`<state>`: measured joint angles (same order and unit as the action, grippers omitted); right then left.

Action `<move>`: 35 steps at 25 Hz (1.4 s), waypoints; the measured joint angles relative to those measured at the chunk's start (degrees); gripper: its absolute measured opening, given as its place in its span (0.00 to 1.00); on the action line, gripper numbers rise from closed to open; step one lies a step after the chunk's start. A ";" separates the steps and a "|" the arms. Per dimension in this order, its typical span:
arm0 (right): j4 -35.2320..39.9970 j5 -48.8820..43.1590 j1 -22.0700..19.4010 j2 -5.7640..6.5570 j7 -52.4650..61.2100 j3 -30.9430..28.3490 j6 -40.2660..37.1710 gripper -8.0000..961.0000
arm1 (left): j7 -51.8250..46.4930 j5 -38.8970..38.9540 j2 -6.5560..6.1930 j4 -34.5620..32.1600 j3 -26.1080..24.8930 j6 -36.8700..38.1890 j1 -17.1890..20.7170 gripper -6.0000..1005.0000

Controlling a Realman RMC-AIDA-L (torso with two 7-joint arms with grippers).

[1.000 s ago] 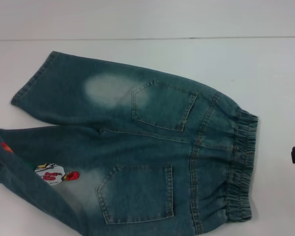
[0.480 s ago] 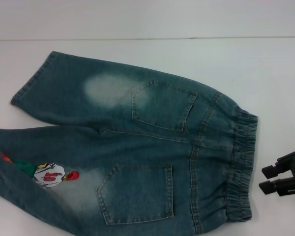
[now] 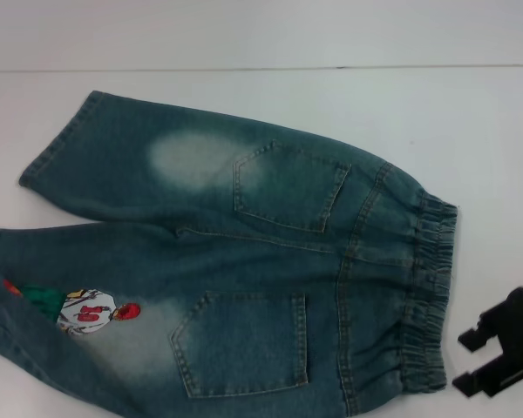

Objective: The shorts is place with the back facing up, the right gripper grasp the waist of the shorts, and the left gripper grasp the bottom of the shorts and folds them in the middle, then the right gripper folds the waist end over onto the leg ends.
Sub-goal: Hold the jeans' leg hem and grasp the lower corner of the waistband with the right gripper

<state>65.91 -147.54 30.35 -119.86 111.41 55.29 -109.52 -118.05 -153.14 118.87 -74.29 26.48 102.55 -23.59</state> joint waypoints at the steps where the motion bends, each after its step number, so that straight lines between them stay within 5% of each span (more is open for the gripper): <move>1: -0.83 0.07 0.03 -0.02 0.14 1.00 0.25 0.73 | 0.07 0.00 -0.01 0.13 0.04 -0.09 0.02 0.04; 15: -6.63 3.64 0.20 -0.26 0.26 8.23 4.08 0.76 | 0.34 0.02 0.00 0.53 0.24 -0.15 0.31 0.04; 35: -7.83 6.68 -0.21 -0.22 -0.74 8.62 9.27 0.75 | 0.35 0.04 0.08 0.64 0.59 -0.19 0.30 0.05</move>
<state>58.08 -140.86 30.13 -120.08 110.67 63.92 -100.25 -117.70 -153.11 118.95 -73.65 27.07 102.36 -23.29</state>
